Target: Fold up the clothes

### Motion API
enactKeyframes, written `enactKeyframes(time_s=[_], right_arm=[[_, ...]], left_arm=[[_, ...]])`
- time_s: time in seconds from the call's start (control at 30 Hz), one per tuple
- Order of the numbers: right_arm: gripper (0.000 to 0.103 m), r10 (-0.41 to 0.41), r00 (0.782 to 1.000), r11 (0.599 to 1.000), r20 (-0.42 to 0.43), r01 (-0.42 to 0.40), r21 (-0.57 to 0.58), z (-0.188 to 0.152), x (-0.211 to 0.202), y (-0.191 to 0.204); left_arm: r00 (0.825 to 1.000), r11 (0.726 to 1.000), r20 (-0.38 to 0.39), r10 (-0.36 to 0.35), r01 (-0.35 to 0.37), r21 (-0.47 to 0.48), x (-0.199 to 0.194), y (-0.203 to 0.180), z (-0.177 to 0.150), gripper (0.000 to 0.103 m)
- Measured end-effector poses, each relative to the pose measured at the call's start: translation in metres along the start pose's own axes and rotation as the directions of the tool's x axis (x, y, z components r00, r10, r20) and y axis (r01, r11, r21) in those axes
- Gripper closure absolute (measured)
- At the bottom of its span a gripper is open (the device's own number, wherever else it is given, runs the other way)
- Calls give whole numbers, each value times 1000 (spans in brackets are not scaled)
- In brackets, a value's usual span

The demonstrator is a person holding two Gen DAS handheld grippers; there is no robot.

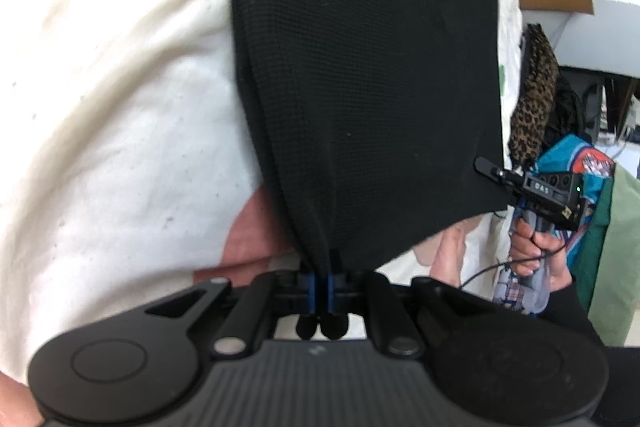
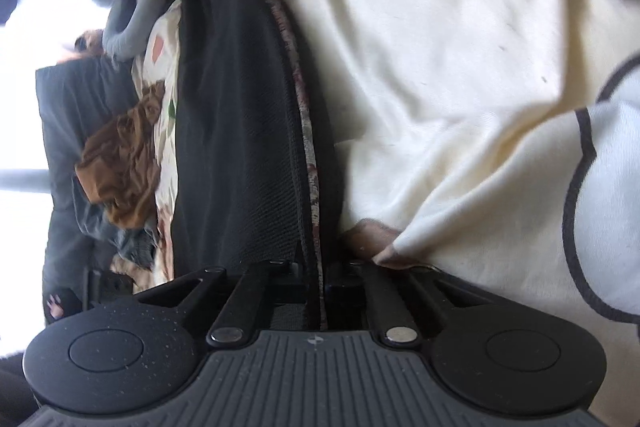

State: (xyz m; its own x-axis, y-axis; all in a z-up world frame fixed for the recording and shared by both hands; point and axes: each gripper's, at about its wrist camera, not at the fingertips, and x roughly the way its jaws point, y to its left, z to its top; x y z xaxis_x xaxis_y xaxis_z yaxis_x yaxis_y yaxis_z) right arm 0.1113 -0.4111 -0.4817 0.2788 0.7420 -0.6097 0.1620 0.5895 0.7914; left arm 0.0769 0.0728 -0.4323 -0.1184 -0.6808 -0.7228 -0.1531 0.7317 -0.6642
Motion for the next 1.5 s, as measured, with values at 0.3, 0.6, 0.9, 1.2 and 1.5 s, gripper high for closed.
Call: enactKeyframes(time_s=[0.3, 0.6, 0.9, 1.2, 1.5], right_arm=[[101, 18, 1000, 999, -20, -19, -50, -19, -23, 29], [101, 24, 992, 996, -121, -34, -79, -52, -35, 49], [101, 10, 976, 990, -215, -40, -135, -82, -46, 74], [101, 13, 963, 989, -269, -52, -136, -100, -55, 85], [100, 25, 981, 991, -194, -50, -128, -82, -52, 86]], left_arm=[[999, 999, -8, -37, 37, 24, -34, -5, -16, 98], [998, 997, -45, -48, 51, 57, -51, -7, -33, 98], [992, 989, -116, -55, 70, 133, -63, -19, -41, 98], [986, 988, -124, -113, 125, 91, -61, -20, -56, 97], [989, 985, -55, -140, 145, 89, -55, -21, -43, 97]])
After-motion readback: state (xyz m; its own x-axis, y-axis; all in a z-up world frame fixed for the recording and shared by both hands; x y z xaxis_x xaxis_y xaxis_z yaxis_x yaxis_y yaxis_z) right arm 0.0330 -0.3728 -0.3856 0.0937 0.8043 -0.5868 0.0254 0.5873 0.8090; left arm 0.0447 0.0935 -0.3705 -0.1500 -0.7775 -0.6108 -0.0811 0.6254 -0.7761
